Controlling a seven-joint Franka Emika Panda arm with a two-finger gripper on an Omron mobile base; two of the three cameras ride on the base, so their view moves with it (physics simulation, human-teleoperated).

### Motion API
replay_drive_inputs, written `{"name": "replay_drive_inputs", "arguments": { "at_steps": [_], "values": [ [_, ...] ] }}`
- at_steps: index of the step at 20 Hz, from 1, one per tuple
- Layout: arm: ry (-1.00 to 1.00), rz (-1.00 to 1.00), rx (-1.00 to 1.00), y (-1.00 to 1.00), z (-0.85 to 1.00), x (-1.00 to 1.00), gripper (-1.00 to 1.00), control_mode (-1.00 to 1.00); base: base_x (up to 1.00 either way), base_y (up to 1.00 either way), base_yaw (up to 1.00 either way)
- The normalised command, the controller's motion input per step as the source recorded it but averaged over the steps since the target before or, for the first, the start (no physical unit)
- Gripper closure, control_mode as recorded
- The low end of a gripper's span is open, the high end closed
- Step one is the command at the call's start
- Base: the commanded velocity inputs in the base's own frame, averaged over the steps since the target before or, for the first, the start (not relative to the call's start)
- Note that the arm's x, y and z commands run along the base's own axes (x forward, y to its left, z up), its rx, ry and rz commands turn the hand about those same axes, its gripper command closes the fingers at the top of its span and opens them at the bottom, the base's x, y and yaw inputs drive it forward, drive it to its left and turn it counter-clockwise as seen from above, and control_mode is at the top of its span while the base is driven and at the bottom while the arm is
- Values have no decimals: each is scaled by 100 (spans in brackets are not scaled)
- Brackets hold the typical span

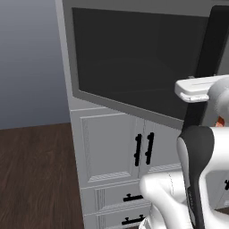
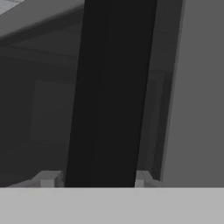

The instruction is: Open the microwave, place the bowl with waffle inside the microwave, then close the microwave door and turn it on.

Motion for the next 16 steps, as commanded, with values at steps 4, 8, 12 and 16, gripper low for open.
{"name": "replay_drive_inputs", "arguments": {
  "at_steps": [4,8,12,16],
  "values": [
    [0,0,0,0,0,0,-100,-100,0,0,0],
    [0,0,0,0,0,0,-100,-100,0,0,0],
    [0,0,0,0,0,0,-100,-100,0,0,0],
    [-1,0,0,0,0,-20,-100,-100,0,0,0]
  ]
}}
